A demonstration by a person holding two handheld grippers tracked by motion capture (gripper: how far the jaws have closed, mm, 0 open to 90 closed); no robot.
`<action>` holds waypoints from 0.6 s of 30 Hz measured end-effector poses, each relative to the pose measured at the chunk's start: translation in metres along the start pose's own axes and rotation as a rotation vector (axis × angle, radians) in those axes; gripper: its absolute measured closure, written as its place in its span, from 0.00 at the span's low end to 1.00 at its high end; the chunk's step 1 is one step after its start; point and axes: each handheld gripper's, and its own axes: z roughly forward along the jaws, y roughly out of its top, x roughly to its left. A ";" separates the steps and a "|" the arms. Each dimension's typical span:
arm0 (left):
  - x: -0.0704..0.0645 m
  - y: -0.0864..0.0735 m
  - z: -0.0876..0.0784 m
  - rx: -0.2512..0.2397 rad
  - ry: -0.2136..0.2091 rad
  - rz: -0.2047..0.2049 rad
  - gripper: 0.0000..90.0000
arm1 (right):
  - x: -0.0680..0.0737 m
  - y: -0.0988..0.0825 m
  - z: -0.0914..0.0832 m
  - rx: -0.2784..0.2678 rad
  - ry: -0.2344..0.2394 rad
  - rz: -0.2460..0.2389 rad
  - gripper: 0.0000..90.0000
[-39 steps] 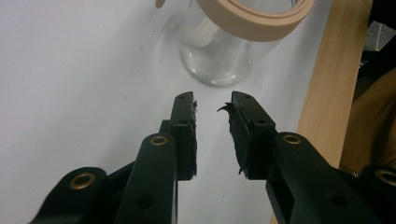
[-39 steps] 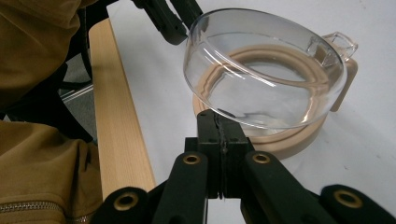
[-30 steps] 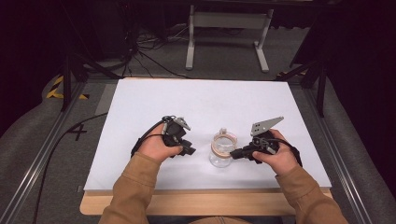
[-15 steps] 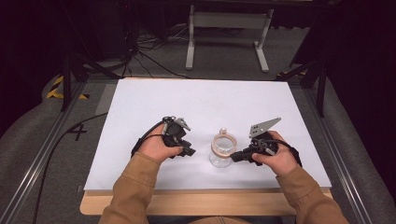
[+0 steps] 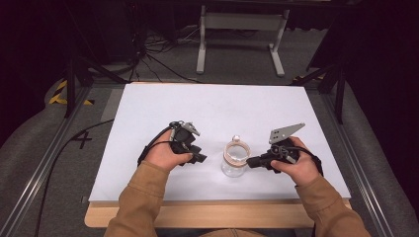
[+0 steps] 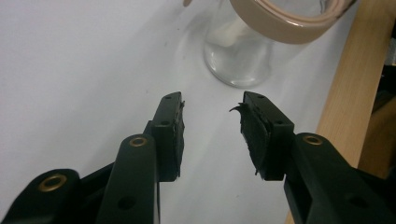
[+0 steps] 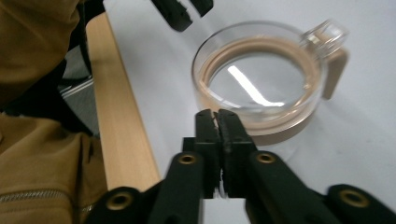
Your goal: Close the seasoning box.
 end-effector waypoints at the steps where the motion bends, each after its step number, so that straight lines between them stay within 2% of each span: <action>1: 0.000 -0.001 0.000 -0.023 0.004 -0.008 0.66 | 0.000 0.000 -0.003 -0.021 -0.015 0.003 0.91; 6: 0.002 -0.003 -0.005 -0.051 0.026 -0.028 0.65 | -0.006 0.001 -0.020 -0.099 -0.090 0.011 0.86; 10: 0.005 -0.006 -0.008 -0.071 0.053 -0.044 0.62 | -0.014 -0.001 -0.031 -0.129 -0.151 0.016 0.80; 11: 0.005 -0.006 -0.008 -0.071 0.053 -0.044 0.62 | -0.014 -0.001 -0.031 -0.129 -0.151 0.016 0.80; 12: 0.008 -0.007 -0.008 -0.073 0.071 -0.059 0.61 | -0.018 -0.003 -0.036 -0.145 -0.181 0.025 0.77; 14: 0.009 -0.008 -0.009 -0.066 0.079 -0.058 0.60 | -0.020 -0.004 -0.039 -0.153 -0.195 0.029 0.76; 18: 0.015 -0.012 -0.007 -0.066 0.104 -0.067 0.58 | -0.030 -0.009 -0.052 -0.170 -0.261 0.041 0.71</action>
